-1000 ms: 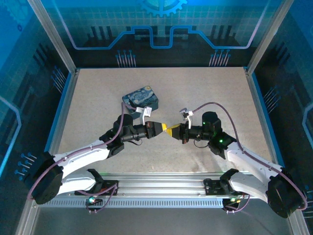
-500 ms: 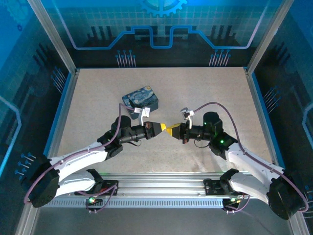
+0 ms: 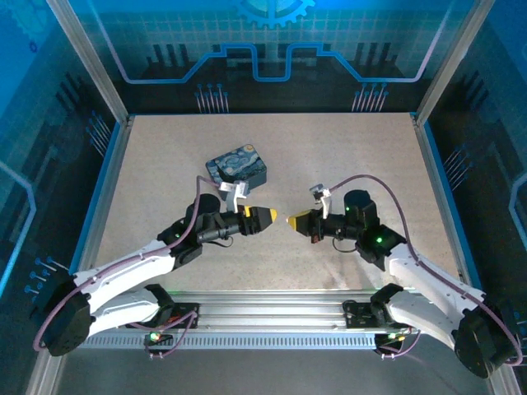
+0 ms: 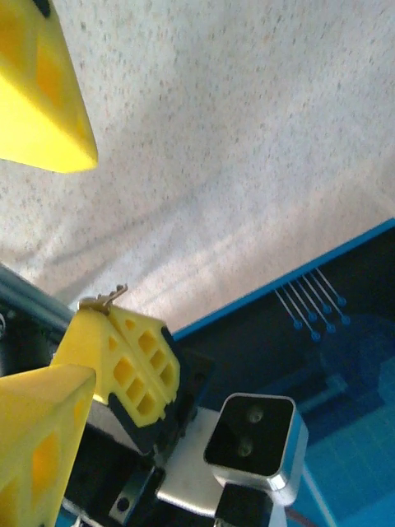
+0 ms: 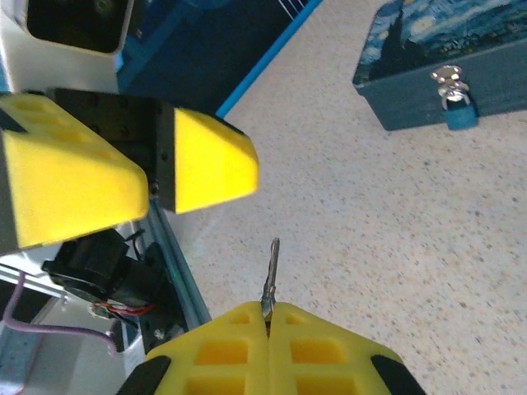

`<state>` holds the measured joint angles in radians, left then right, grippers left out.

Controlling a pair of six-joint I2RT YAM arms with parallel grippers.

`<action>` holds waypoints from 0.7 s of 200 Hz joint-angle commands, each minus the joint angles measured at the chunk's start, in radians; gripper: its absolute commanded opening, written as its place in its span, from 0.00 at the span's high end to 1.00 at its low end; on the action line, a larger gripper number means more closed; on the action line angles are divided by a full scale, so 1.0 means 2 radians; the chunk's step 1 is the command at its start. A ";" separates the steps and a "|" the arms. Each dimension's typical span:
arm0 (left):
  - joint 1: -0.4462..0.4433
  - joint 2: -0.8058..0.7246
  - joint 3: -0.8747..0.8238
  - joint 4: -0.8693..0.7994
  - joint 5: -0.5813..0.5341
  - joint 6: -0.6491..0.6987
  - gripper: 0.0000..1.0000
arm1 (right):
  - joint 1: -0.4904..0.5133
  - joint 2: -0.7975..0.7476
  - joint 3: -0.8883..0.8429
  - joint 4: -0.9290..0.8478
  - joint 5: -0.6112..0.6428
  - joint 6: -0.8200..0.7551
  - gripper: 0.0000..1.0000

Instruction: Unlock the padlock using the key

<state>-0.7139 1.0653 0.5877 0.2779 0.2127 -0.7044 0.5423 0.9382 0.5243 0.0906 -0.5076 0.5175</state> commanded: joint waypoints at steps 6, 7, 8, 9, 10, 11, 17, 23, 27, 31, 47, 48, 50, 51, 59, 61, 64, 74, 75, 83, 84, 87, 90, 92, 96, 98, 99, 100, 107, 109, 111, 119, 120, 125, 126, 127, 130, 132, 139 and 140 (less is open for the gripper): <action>0.010 -0.009 0.055 -0.108 -0.059 0.072 0.24 | -0.003 -0.015 0.013 -0.064 0.036 -0.031 1.00; 0.010 -0.009 0.057 -0.111 -0.060 0.074 0.23 | -0.003 -0.015 0.013 -0.066 0.038 -0.032 1.00; 0.012 -0.009 0.059 -0.114 -0.062 0.076 0.23 | -0.003 -0.015 0.014 -0.067 0.040 -0.032 1.00; 0.012 -0.008 0.061 -0.117 -0.063 0.077 0.22 | -0.003 -0.015 0.013 -0.069 0.041 -0.032 1.00; 0.013 -0.007 0.062 -0.121 -0.065 0.079 0.22 | -0.002 -0.016 0.013 -0.071 0.043 -0.032 1.00; 0.014 -0.006 0.065 -0.123 -0.066 0.081 0.21 | -0.002 -0.016 0.013 -0.072 0.045 -0.033 1.00; 0.020 -0.002 0.077 -0.141 -0.073 0.090 0.17 | -0.002 -0.017 0.013 -0.081 0.054 -0.036 1.00; 0.027 0.005 0.089 -0.156 -0.077 0.097 0.15 | -0.002 -0.017 0.012 -0.088 0.062 -0.036 1.00; 0.033 0.010 0.097 -0.165 -0.077 0.101 0.14 | -0.002 -0.018 0.012 -0.092 0.066 -0.037 1.00; 0.040 0.016 0.105 -0.172 -0.076 0.105 0.12 | -0.001 -0.018 0.011 -0.095 0.070 -0.037 1.00; 0.067 0.042 0.134 -0.192 -0.066 0.112 0.07 | 0.000 -0.019 0.008 -0.105 0.080 -0.037 1.00; 0.069 0.044 0.136 -0.193 -0.065 0.113 0.07 | 0.000 -0.019 0.008 -0.106 0.081 -0.037 1.00; 0.071 0.048 0.140 -0.194 -0.063 0.114 0.06 | 0.000 -0.019 0.008 -0.107 0.081 -0.037 1.00; 0.073 0.050 0.141 -0.195 -0.063 0.115 0.06 | 0.000 -0.019 0.007 -0.108 0.082 -0.037 1.00; 0.084 0.065 0.156 -0.201 -0.056 0.120 0.05 | 0.002 -0.020 0.006 -0.115 0.089 -0.036 1.00; 0.087 0.069 0.159 -0.202 -0.054 0.122 0.04 | 0.002 -0.020 0.006 -0.117 0.091 -0.037 1.00; 0.091 0.076 0.163 -0.202 -0.051 0.124 0.04 | 0.002 -0.021 0.006 -0.119 0.094 -0.037 1.00; 0.101 0.097 0.179 -0.203 -0.045 0.133 0.03 | 0.003 -0.023 0.005 -0.127 0.101 -0.037 1.00; 0.101 0.099 0.180 -0.203 -0.044 0.135 0.03 | 0.002 -0.024 0.005 -0.128 0.102 -0.036 1.00; 0.108 0.116 0.193 -0.204 -0.039 0.143 0.03 | 0.003 -0.027 0.004 -0.134 0.108 -0.035 1.00; 0.108 0.118 0.195 -0.204 -0.038 0.144 0.03 | 0.003 -0.028 0.004 -0.134 0.109 -0.035 1.00; 0.111 0.126 0.201 -0.205 -0.034 0.148 0.02 | 0.003 -0.029 0.003 -0.136 0.111 -0.034 1.00; 0.113 0.133 0.206 -0.206 -0.033 0.151 0.02 | 0.003 -0.030 0.003 -0.138 0.113 -0.034 1.00; 0.114 0.137 0.209 -0.207 -0.032 0.153 0.02 | 0.003 -0.031 0.003 -0.139 0.115 -0.034 1.00; 0.118 0.148 0.218 -0.210 -0.029 0.157 0.02 | 0.003 -0.033 0.002 -0.142 0.118 -0.033 1.00; 0.119 0.152 0.221 -0.211 -0.027 0.159 0.02 | 0.003 -0.033 0.002 -0.144 0.120 -0.033 1.00; 0.120 0.155 0.224 -0.211 -0.026 0.161 0.02 | 0.003 -0.034 0.002 -0.145 0.120 -0.033 1.00; 0.120 0.158 0.226 -0.212 -0.025 0.162 0.02 | 0.004 -0.034 0.002 -0.146 0.122 -0.033 1.00; 0.124 0.176 0.241 -0.215 -0.020 0.172 0.01 | 0.004 -0.038 0.000 -0.151 0.128 -0.032 1.00; 0.125 0.181 0.245 -0.216 -0.020 0.175 0.01 | 0.004 -0.039 0.000 -0.152 0.130 -0.032 1.00; 0.126 0.186 0.250 -0.219 -0.019 0.178 0.01 | 0.004 -0.040 -0.001 -0.154 0.132 -0.031 1.00; 0.129 0.206 0.269 -0.226 -0.019 0.187 0.01 | 0.004 -0.044 -0.004 -0.158 0.137 -0.027 1.00; 0.130 0.208 0.271 -0.227 -0.019 0.188 0.01 | 0.004 -0.044 -0.004 -0.159 0.138 -0.027 1.00; 0.131 0.222 0.282 -0.231 -0.019 0.193 0.01 | 0.005 -0.047 -0.006 -0.162 0.139 -0.025 1.00; 0.132 0.225 0.285 -0.232 -0.019 0.194 0.01 | 0.005 -0.047 -0.006 -0.162 0.139 -0.026 1.00; 0.132 0.227 0.287 -0.233 -0.019 0.195 0.01 | 0.004 -0.047 -0.007 -0.162 0.139 -0.025 1.00; 0.133 0.235 0.295 -0.234 -0.019 0.197 0.01 | 0.004 -0.048 -0.007 -0.164 0.139 -0.025 1.00; 0.134 0.240 0.299 -0.235 -0.019 0.199 0.01 | 0.005 -0.049 -0.008 -0.165 0.139 -0.024 1.00; 0.136 0.257 0.313 -0.236 -0.019 0.202 0.01 | 0.005 -0.053 -0.010 -0.169 0.141 -0.022 1.00; 0.136 0.259 0.315 -0.236 -0.019 0.203 0.01 | 0.005 -0.054 -0.011 -0.170 0.141 -0.022 1.00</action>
<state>-0.4591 1.4990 1.1145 -0.1398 0.1429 -0.3847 0.5434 0.8604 0.5224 -0.1883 -0.2646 0.4641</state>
